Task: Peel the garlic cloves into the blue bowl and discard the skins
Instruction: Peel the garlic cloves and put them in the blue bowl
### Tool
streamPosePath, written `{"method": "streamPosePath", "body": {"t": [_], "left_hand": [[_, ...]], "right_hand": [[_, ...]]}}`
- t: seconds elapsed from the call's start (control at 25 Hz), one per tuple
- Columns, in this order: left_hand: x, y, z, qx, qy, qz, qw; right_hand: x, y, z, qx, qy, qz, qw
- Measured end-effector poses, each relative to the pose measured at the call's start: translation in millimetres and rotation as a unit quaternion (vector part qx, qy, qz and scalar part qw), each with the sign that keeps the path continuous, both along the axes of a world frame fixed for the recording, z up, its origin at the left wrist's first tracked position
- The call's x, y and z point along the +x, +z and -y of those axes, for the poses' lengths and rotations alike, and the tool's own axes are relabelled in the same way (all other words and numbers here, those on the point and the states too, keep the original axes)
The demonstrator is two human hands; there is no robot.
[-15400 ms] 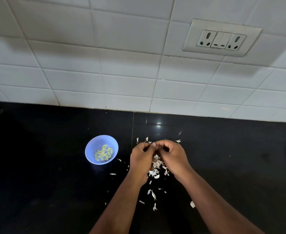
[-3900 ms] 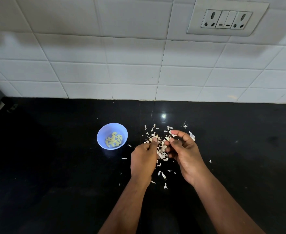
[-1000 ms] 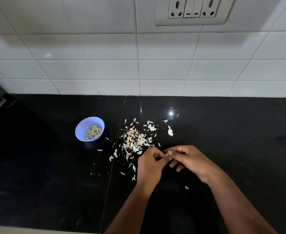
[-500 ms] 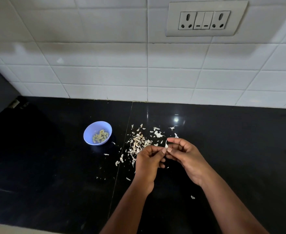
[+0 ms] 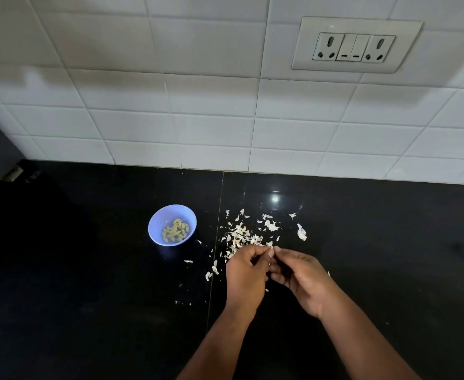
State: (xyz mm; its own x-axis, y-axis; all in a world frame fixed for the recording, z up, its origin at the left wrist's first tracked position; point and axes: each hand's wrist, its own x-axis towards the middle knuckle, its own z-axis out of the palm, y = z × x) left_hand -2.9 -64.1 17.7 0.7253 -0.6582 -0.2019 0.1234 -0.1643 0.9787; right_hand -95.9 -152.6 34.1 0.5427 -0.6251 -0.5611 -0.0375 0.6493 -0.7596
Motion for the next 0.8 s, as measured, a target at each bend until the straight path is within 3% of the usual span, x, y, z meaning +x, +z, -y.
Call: {"method": "streamPosePath", "body": {"t": [0.12, 0.44, 0.6, 0.8], "left_hand": [[5, 2, -3, 0.001, 0.017, 0.048, 0.999], [14, -3, -1, -0.015, 0.025, -0.078, 0.997], [17, 2, -2, -0.025, 0.001, -0.155, 0.988], [9, -2, -3, -0.017, -0.016, -0.101, 0.995]], "right_hand": [[10, -2, -13, 0.004, -0.021, 0.023, 1.0], [28, -7, -33, -0.053, -0.09, 0.033, 0.994], [25, -7, -35, -0.029, -0.109, 0.022, 0.993], [23, -3, -33, -0.029, -0.115, 0.002, 0.993]]}}
